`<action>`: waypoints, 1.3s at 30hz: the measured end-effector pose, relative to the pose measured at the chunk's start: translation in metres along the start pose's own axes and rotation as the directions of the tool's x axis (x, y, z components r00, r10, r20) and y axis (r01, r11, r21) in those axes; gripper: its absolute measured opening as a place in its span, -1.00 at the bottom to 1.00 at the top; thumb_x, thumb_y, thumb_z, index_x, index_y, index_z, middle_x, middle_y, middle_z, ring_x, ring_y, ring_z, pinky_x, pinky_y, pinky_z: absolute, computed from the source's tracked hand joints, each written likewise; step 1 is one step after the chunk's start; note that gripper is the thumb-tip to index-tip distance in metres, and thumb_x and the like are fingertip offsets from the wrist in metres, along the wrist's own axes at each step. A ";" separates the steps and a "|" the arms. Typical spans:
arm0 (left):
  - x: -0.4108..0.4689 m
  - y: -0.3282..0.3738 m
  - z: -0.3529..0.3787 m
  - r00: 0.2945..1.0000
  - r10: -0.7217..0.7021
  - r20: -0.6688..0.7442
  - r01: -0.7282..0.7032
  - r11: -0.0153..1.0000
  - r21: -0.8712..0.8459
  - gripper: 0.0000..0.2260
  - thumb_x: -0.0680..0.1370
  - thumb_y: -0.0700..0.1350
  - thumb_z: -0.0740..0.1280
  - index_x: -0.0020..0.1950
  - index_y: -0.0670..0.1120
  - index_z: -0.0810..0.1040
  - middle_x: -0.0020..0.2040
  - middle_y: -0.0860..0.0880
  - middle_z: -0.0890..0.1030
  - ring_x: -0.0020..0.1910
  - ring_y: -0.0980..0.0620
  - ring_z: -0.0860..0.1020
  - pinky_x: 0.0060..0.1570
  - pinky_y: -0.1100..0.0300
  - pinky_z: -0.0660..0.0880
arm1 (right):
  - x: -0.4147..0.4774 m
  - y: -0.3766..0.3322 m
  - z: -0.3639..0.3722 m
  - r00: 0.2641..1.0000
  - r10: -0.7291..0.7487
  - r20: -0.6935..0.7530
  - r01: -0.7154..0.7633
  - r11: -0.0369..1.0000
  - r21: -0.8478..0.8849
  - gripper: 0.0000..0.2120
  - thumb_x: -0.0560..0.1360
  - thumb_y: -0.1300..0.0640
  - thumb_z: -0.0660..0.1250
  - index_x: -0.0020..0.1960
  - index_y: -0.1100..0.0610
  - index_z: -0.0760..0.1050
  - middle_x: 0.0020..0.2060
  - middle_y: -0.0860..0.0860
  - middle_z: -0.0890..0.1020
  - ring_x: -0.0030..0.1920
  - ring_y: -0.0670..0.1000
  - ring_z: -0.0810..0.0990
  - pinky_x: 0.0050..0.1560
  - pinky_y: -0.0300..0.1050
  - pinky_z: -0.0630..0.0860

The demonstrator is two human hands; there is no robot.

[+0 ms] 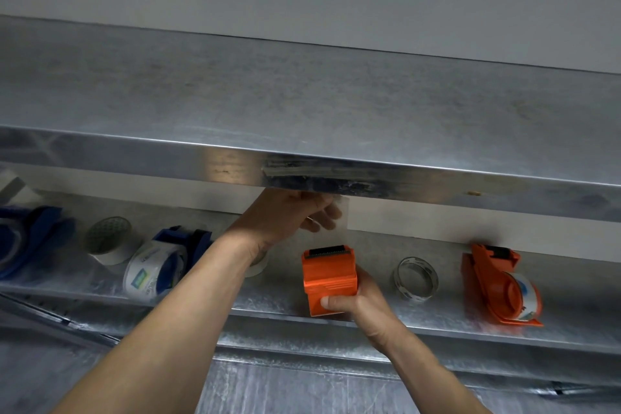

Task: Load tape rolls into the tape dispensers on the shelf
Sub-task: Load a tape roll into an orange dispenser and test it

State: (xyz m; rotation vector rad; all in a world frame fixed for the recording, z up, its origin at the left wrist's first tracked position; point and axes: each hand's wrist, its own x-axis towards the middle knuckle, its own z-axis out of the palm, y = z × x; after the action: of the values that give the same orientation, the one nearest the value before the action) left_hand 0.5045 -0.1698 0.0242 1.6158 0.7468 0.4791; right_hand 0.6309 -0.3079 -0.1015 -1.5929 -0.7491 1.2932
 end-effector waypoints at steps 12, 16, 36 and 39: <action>0.005 -0.007 0.002 0.996 -0.032 -0.081 0.028 0.998 -0.053 -0.75 0.61 -0.05 0.30 0.04 -0.23 0.63 -0.10 -0.08 0.72 -0.11 -0.05 0.70 -0.02 0.03 0.63 | 0.010 0.002 -0.004 1.000 0.021 -0.007 -0.021 0.997 0.076 -0.41 0.15 0.23 0.49 0.18 0.10 0.50 -0.06 0.09 0.73 -0.03 0.11 0.71 -0.19 -0.01 0.65; 0.007 -0.011 -0.001 0.997 -0.038 -0.074 0.034 0.998 -0.054 -0.77 0.61 -0.07 0.30 0.06 -0.22 0.62 -0.09 -0.09 0.72 -0.10 -0.08 0.69 -0.01 -0.01 0.63 | 0.011 0.009 -0.005 0.999 0.033 -0.002 -0.033 0.997 0.064 -0.41 0.16 0.21 0.51 0.18 0.05 0.50 -0.01 0.10 0.72 0.02 0.13 0.69 -0.04 0.10 0.67; 0.017 -0.013 -0.006 0.998 -0.057 -0.005 0.057 0.998 0.000 -0.77 0.63 -0.17 0.25 0.15 -0.30 0.59 0.02 -0.21 0.68 -0.07 -0.13 0.66 -0.05 0.11 0.61 | 0.019 0.008 0.000 0.996 0.085 -0.001 -0.085 0.991 0.105 -0.40 0.18 0.18 0.50 0.21 0.06 0.50 -0.02 0.06 0.73 0.01 0.10 0.71 -0.09 -0.02 0.64; 0.015 -0.011 -0.004 1.000 -0.021 -0.001 0.021 0.999 0.049 -0.80 0.61 -0.11 0.30 0.09 -0.21 0.63 -0.04 -0.09 0.71 -0.06 -0.05 0.68 0.02 0.05 0.62 | 0.020 0.006 0.002 0.994 0.108 -0.011 -0.106 0.985 0.139 -0.41 0.20 0.20 0.51 0.22 0.08 0.50 -0.04 0.07 0.74 -0.02 0.10 0.72 -0.16 -0.05 0.65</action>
State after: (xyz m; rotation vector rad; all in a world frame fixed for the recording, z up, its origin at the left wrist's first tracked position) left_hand 0.5103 -0.1557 0.0128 1.6519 0.7805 0.4496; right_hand 0.6332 -0.2923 -0.1150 -1.5484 -0.5566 1.3758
